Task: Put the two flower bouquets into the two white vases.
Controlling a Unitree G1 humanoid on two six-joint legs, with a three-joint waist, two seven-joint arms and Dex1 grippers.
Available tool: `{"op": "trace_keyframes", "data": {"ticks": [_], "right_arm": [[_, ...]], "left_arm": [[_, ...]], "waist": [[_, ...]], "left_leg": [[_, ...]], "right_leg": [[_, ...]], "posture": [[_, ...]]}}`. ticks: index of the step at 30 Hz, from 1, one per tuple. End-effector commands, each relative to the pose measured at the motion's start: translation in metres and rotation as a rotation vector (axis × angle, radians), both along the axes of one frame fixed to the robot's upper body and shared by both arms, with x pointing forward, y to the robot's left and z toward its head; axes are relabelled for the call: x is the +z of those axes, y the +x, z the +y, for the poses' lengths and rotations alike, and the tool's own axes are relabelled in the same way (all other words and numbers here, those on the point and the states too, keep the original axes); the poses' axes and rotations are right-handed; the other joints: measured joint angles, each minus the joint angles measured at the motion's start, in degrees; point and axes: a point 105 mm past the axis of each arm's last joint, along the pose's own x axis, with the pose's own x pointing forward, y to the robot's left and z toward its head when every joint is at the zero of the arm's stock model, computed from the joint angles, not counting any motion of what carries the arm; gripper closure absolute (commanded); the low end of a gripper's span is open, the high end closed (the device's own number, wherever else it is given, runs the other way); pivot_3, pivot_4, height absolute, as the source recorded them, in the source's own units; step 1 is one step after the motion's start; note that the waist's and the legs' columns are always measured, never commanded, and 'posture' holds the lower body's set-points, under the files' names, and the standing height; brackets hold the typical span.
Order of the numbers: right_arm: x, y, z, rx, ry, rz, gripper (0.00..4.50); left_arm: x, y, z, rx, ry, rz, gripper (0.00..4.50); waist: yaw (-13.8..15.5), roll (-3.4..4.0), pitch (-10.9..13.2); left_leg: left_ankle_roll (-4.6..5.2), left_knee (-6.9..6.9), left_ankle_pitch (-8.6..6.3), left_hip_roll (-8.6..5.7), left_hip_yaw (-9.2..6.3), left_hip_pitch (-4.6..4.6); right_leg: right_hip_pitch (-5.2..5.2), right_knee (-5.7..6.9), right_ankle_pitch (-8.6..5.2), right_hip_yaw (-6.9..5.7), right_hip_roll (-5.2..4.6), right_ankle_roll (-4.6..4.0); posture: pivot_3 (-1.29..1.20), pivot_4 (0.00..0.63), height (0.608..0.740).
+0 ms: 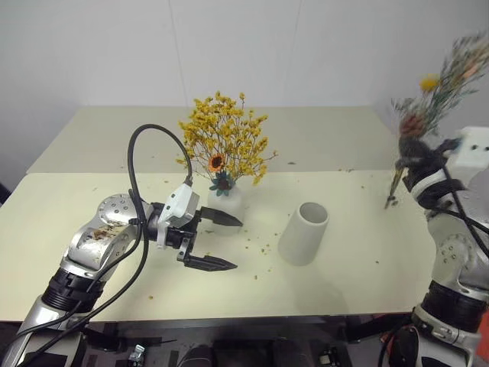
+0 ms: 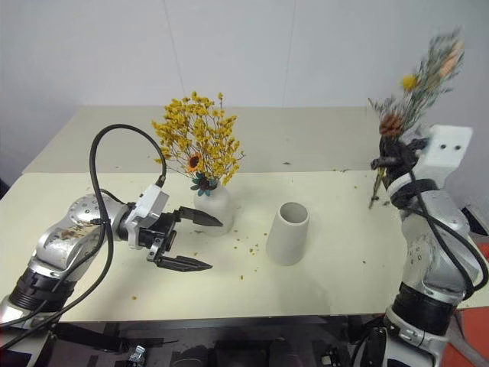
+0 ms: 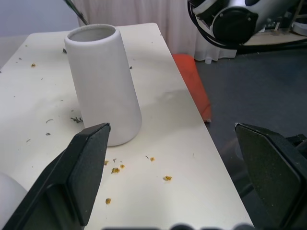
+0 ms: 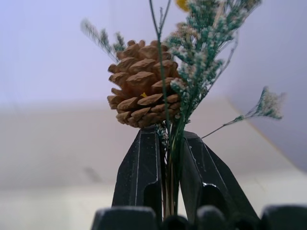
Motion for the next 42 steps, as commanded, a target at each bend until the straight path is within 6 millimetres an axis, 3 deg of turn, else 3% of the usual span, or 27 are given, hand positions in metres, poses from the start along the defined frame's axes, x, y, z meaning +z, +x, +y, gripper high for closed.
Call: {"op": "trace_keyframes", "data": {"ticks": [1, 6, 11, 18, 35, 38, 42], "right_arm": [[0.041, -0.040, 0.021, 0.152, 0.081, -0.277, 3.77], [0.044, -0.062, 0.052, 0.305, 0.151, -0.370, 3.77], [0.033, -0.067, 0.079, 0.357, 0.130, -0.360, 3.77], [0.018, -0.073, 0.103, 0.415, 0.133, -0.360, 3.77], [-0.019, -0.070, 0.113, 0.383, 0.064, -0.316, 3.77], [-0.021, -0.070, 0.115, 0.379, 0.045, -0.319, 3.15], [-0.023, -0.073, 0.119, 0.390, 0.019, -0.326, 1.83]], "left_arm": [[0.009, -0.001, -0.001, 0.005, -0.021, -0.048, 0.00], [0.004, 0.003, -0.001, 0.032, -0.016, -0.042, 0.00], [0.002, 0.004, -0.006, 0.029, -0.028, -0.044, 0.00], [-0.002, 0.008, -0.009, 0.040, -0.027, -0.043, 0.00], [0.000, 0.016, -0.012, 0.056, -0.046, -0.058, 0.00], [0.001, 0.018, -0.011, 0.059, -0.051, -0.076, 0.00], [0.004, 0.023, -0.010, 0.063, -0.054, -0.092, 0.00]], "waist": [[0.05, 0.00, 0.00], [0.05, 0.01, -0.01], [0.03, 0.03, -0.02], [0.00, 0.03, -0.02], [0.08, 0.03, -0.03], [0.09, 0.03, -0.03], [0.11, 0.02, -0.03]], "left_leg": [[0.00, 0.00, 0.00, 0.00, 0.00, 0.00], [0.00, -0.01, 0.00, 0.01, 0.00, 0.03], [0.00, -0.01, 0.00, 0.01, 0.01, 0.05], [0.00, -0.02, 0.00, 0.01, 0.00, 0.06], [0.00, -0.02, 0.00, 0.01, 0.00, 0.07], [0.00, -0.02, 0.00, 0.00, 0.00, 0.07], [0.00, -0.02, 0.00, 0.01, 0.00, 0.07]], "right_leg": [[0.01, -0.01, 0.02, 0.00, 0.00, -0.04], [0.04, -0.01, 0.02, -0.01, 0.00, -0.05], [0.04, -0.01, 0.00, -0.01, 0.00, -0.07], [0.04, 0.00, -0.05, -0.02, 0.00, -0.03], [0.04, -0.02, -0.08, -0.03, 0.01, -0.03], [0.04, -0.02, -0.08, -0.02, 0.00, -0.02], [0.04, -0.02, -0.09, -0.03, 0.00, -0.02]], "posture": [[0.00, 0.150, 0.740], [0.00, 0.150, 0.740], [0.00, 0.150, 0.740], [0.00, 0.150, 0.740], [0.00, 0.150, 0.740], [0.00, 0.150, 0.740], [0.00, 0.150, 0.740]]}}
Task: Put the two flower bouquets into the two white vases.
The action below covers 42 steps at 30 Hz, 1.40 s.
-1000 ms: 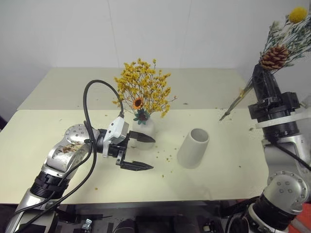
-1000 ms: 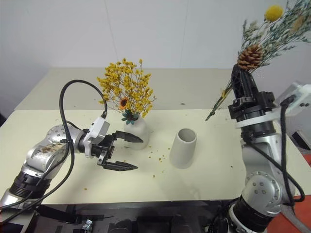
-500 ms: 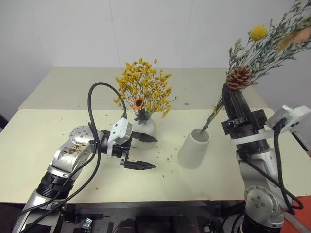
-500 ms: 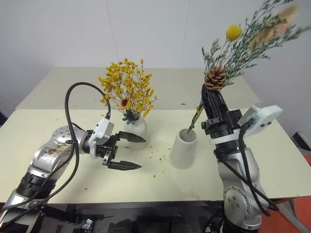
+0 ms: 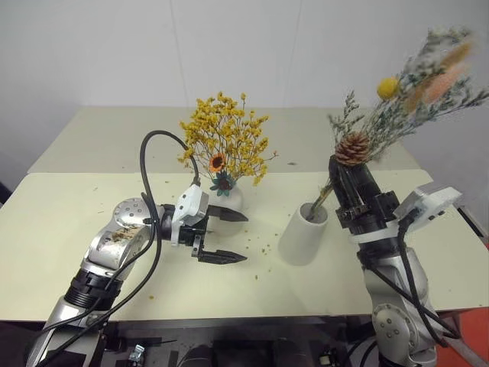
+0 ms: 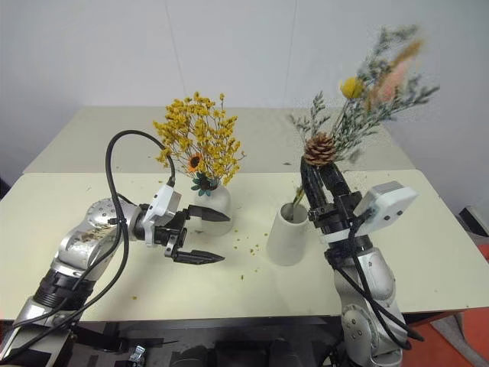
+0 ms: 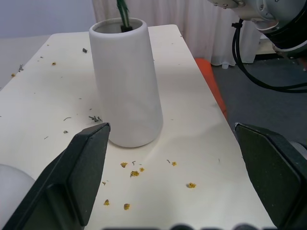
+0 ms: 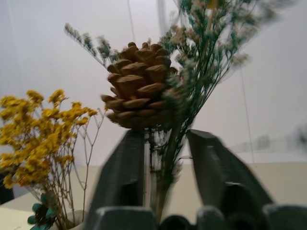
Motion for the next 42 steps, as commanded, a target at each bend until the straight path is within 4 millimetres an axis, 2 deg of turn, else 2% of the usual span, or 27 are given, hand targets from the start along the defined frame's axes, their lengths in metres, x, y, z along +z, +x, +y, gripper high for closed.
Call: {"op": "trace_keyframes", "data": {"ticks": [1, 5, 10, 20, 22, 31, 35, 38, 42], "right_arm": [[0.007, -0.010, 0.002, 0.003, -0.023, -0.062, 1.48], [0.002, -0.014, 0.004, 0.013, -0.044, -0.053, 0.01], [-0.010, -0.016, 0.006, -0.004, -0.132, -0.021, 0.01], [-0.009, -0.020, -0.006, -0.060, -0.179, -0.036, 0.01], [-0.005, -0.023, -0.011, -0.078, -0.168, -0.050, 0.01], [0.037, -0.038, -0.050, -0.132, -0.107, -0.167, 0.01], [0.053, -0.044, -0.080, -0.192, -0.064, -0.208, 0.01], [0.063, -0.052, -0.099, -0.241, -0.095, -0.239, 0.01], [0.055, -0.069, -0.120, -0.226, -0.243, -0.176, 0.01]], "left_arm": [[0.015, 0.005, 0.001, 0.000, -0.012, -0.079, 0.00], [0.017, 0.010, 0.002, 0.009, -0.014, -0.094, 0.00], [0.019, 0.014, 0.002, 0.016, -0.019, -0.104, 0.00], [0.019, 0.015, 0.001, 0.019, -0.034, -0.098, 0.00], [0.020, 0.015, 0.001, 0.021, -0.046, -0.094, 0.00], [0.036, 0.007, 0.006, -0.016, -0.143, -0.099, 0.00], [0.057, 0.011, 0.027, -0.011, -0.230, -0.089, 0.00], [0.077, 0.007, 0.053, -0.026, -0.292, -0.053, 0.00], [0.094, -0.005, 0.087, 0.021, -0.305, -0.057, 0.00]], "waist": [[0.01, 0.00, 0.00], [0.02, 0.00, 0.00], [0.04, -0.01, -0.01], [0.05, -0.01, -0.01], [0.07, -0.01, -0.01], [0.02, -0.02, -0.01], [0.10, -0.02, -0.01], [-0.03, -0.02, -0.01], [0.04, -0.03, -0.01]], "left_leg": [[0.00, 0.00, 0.00, 0.00, 0.00, 0.00], [0.00, 0.00, 0.00, 0.00, 0.00, 0.00], [0.00, 0.01, 0.00, -0.01, 0.00, 0.00], [0.00, 0.00, 0.00, -0.01, 0.00, 0.00], [0.00, 0.00, 0.00, -0.01, 0.00, 0.00], [0.00, 0.00, 0.00, 0.00, 0.00, 0.03], [0.00, -0.01, 0.00, 0.00, -0.01, 0.04], [0.00, 0.00, 0.00, 0.00, -0.01, 0.06], [0.00, -0.11, 0.00, 0.01, -0.01, 0.09]], "right_leg": [[0.00, 0.00, 0.00, 0.00, 0.00, 0.00], [0.00, -0.01, -0.01, 0.00, 0.00, 0.01], [0.01, -0.01, -0.06, 0.00, 0.00, 0.09], [0.01, -0.01, -0.11, 0.00, 0.00, 0.17], [0.01, -0.01, -0.11, 0.00, 0.00, 0.17], [0.04, -0.01, -0.11, 0.01, 0.00, 0.18], [0.08, -0.03, -0.12, 0.00, 0.00, 0.17], [0.10, -0.05, -0.12, 0.00, 0.00, 0.17], [0.10, -0.08, -0.16, -0.02, 0.00, 0.15]], "posture": [[0.00, 0.150, 0.740], [0.00, 0.150, 0.740], [0.00, 0.150, 0.740], [0.00, 0.150, 0.740], [0.00, 0.150, 0.740], [0.00, 0.150, 0.740], [0.00, 0.150, 0.740], [0.00, 0.150, 0.740], [0.00, 0.150, 0.740]]}}
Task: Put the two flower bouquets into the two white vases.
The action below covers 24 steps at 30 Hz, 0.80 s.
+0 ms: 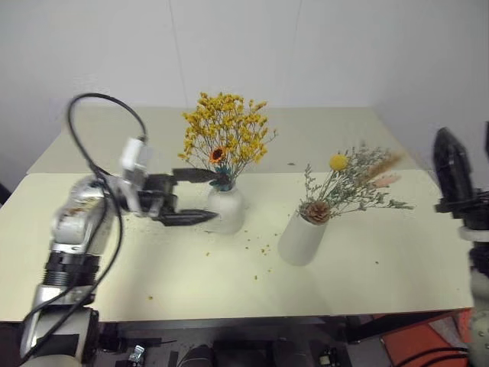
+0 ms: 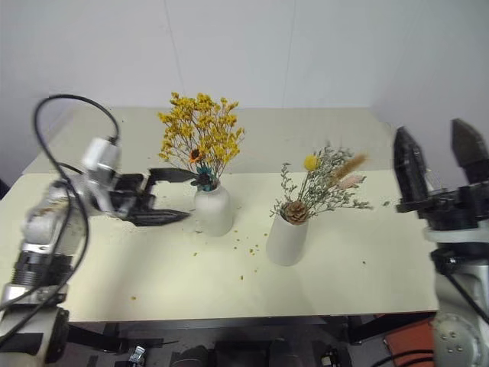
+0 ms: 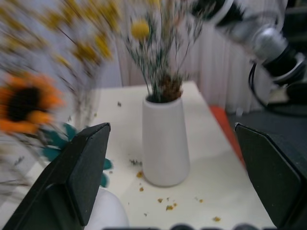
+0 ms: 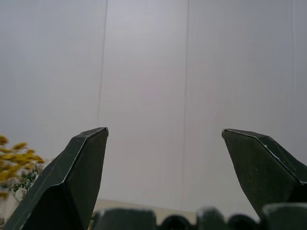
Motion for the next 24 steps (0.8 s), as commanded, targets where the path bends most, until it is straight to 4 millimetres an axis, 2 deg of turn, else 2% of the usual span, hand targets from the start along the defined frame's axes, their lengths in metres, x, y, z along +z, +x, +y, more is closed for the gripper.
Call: {"op": "trace_keyframes", "data": {"ticks": [1, 4, 6, 8, 12, 16, 18, 21, 24], "right_arm": [[-0.002, -0.022, -0.012, 0.036, -0.112, 0.031, 0.01], [-0.027, -0.034, -0.013, 0.120, -0.279, 0.211, 0.01], [-0.061, -0.038, -0.013, 0.162, -0.464, 0.444, 0.01], [-0.079, -0.042, -0.021, 0.206, -0.499, 0.570, 0.01], [-0.084, -0.042, -0.030, 0.226, -0.536, 0.646, 0.01], [-0.098, -0.034, -0.042, 0.201, -0.580, 0.766, 0.01], [-0.097, -0.033, -0.041, 0.236, -0.573, 0.774, 0.01], [-0.087, -0.044, -0.027, 0.370, -0.611, 0.720, 0.01], [-0.080, -0.039, -0.026, 0.353, -0.642, 0.707, 0.01]], "left_arm": [[0.019, -0.013, 0.026, 0.033, -0.005, -0.039, 0.00], [0.007, -0.015, 0.044, 0.121, 0.108, -0.053, 0.00], [0.010, -0.019, 0.056, 0.151, 0.079, -0.070, 0.00], [0.013, -0.024, 0.060, 0.166, 0.066, -0.081, 0.00], [0.004, -0.028, 0.063, 0.203, 0.123, -0.079, 0.00], [0.003, -0.030, 0.066, 0.248, 0.054, -0.023, 0.00], [-0.002, -0.034, 0.067, 0.239, 0.065, 0.014, 0.00], [-0.005, -0.039, 0.067, 0.256, 0.063, 0.026, 0.00], [-0.003, -0.042, 0.066, 0.269, 0.058, 0.020, 0.00]], "waist": [[0.09, 0.00, 0.00], [0.27, 0.00, 0.00], [0.33, -0.01, -0.01], [0.36, -0.23, -0.12], [0.10, -0.43, -0.30], [0.16, -0.43, -0.31], [0.27, -0.43, -0.31], [0.41, -0.43, -0.31], [0.48, -0.44, -0.30]], "left_leg": [[0.00, -0.02, 0.00, 0.03, -0.01, 0.00], [0.00, -0.07, 0.00, 0.02, 0.00, 0.16], [-0.01, -0.08, -0.01, 0.03, 0.02, 0.54], [-0.01, -0.05, -0.01, 0.02, 0.06, 0.62], [-0.03, -0.04, -0.02, 0.14, 0.12, 0.81], [-0.03, -0.17, -0.02, 0.17, 0.17, 0.80], [-0.03, -0.23, -0.02, 0.19, 0.16, 0.74], [-0.03, -0.43, -0.02, 0.15, 0.15, 0.76], [-0.03, -0.47, -0.02, 0.15, 0.13, 0.76]], "right_leg": [[0.01, -0.03, -0.01, -0.04, 0.00, -0.02], [0.20, -0.12, -0.04, -0.04, -0.03, 0.00], [0.66, -0.22, -0.15, -0.07, -0.07, 0.03], [0.74, -0.24, -0.35, -0.05, -0.13, -0.29], [0.84, -0.24, -0.37, -0.03, -0.17, -0.34], [0.72, -0.20, -0.41, -0.04, -0.14, -0.40], [0.65, -0.20, -0.45, -0.09, -0.08, -0.46], [0.63, -0.21, -0.52, -0.09, -0.09, -0.47], [0.64, -0.21, -0.53, -0.12, -0.08, -0.43]], "posture": [[0.00, 0.150, 0.740], [0.00, 0.150, 0.740], [0.00, 0.150, 0.740], [0.00, 0.150, 0.740], [0.00, 0.150, 0.740], [0.00, 0.150, 0.740], [0.00, 0.150, 0.740], [0.00, 0.150, 0.740], [0.00, 0.150, 0.740]]}}
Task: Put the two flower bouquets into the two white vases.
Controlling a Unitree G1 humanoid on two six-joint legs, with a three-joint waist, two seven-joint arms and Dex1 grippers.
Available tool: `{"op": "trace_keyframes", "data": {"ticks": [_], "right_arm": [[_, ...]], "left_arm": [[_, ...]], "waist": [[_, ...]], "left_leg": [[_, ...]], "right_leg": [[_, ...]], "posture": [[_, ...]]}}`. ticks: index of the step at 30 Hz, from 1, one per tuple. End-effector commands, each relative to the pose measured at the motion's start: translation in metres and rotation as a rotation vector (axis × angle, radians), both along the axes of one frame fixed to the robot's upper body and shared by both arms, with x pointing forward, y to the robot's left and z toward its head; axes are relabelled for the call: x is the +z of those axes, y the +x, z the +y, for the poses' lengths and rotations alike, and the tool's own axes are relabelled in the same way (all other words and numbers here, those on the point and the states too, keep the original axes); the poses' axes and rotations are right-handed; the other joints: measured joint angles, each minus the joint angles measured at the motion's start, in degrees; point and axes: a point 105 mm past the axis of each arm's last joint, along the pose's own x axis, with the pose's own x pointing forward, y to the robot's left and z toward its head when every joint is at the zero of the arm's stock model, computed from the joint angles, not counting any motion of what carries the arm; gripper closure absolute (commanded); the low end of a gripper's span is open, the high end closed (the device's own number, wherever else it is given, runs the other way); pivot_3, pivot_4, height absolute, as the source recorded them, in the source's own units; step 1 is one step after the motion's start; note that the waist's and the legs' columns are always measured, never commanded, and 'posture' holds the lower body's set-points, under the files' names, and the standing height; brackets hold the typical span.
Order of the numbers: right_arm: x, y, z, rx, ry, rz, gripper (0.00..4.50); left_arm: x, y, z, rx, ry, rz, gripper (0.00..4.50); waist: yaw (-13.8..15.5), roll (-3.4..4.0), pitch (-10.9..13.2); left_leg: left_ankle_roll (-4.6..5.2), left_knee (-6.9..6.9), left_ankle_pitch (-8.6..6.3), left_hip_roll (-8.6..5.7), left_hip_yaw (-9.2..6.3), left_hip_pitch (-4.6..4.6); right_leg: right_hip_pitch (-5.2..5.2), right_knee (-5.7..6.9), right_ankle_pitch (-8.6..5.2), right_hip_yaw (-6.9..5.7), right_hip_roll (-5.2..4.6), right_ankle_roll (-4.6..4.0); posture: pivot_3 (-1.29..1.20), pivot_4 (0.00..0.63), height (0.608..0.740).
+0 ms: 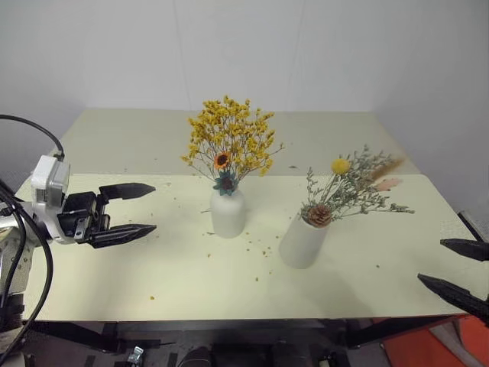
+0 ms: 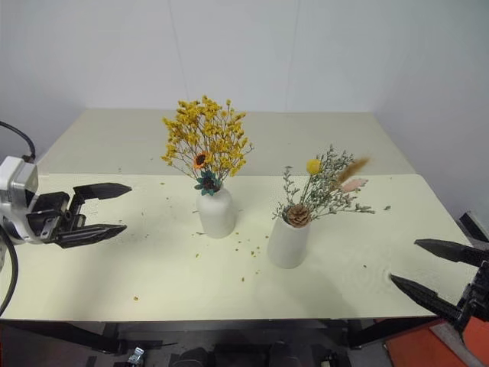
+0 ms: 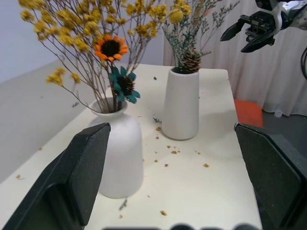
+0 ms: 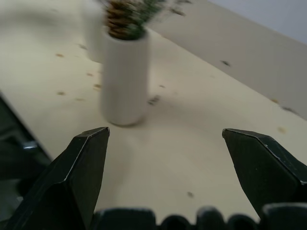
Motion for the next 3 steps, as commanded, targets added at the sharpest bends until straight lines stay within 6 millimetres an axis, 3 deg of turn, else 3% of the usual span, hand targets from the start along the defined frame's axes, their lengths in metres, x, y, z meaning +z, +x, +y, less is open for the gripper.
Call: {"op": "trace_keyframes", "data": {"ticks": [1, 3], "right_arm": [[0.0165, 0.0035, 0.0018, 0.018, -0.052, -0.043, 0.01], [0.0207, 0.0065, 0.0030, 0.034, -0.067, -0.049, 0.01]], "left_arm": [[0.0173, -0.0076, -0.0013, 0.011, 0.004, -0.071, 0.00], [0.0200, -0.0084, -0.0027, 0.021, 0.010, -0.084, 0.00]], "waist": [[0.06, -0.01, 0.00], [0.08, -0.01, 0.00]], "left_leg": [[0.00, 0.01, 0.00, -0.01, 0.01, 0.02], [0.00, 0.04, 0.00, -0.06, 0.02, 0.05]], "right_leg": [[0.02, -0.01, -0.01, 0.01, -0.01, -0.01], [0.05, -0.01, 0.00, 0.05, -0.04, 0.00]], "posture": [[0.00, 0.150, 0.740], [0.00, 0.150, 0.740]]}}
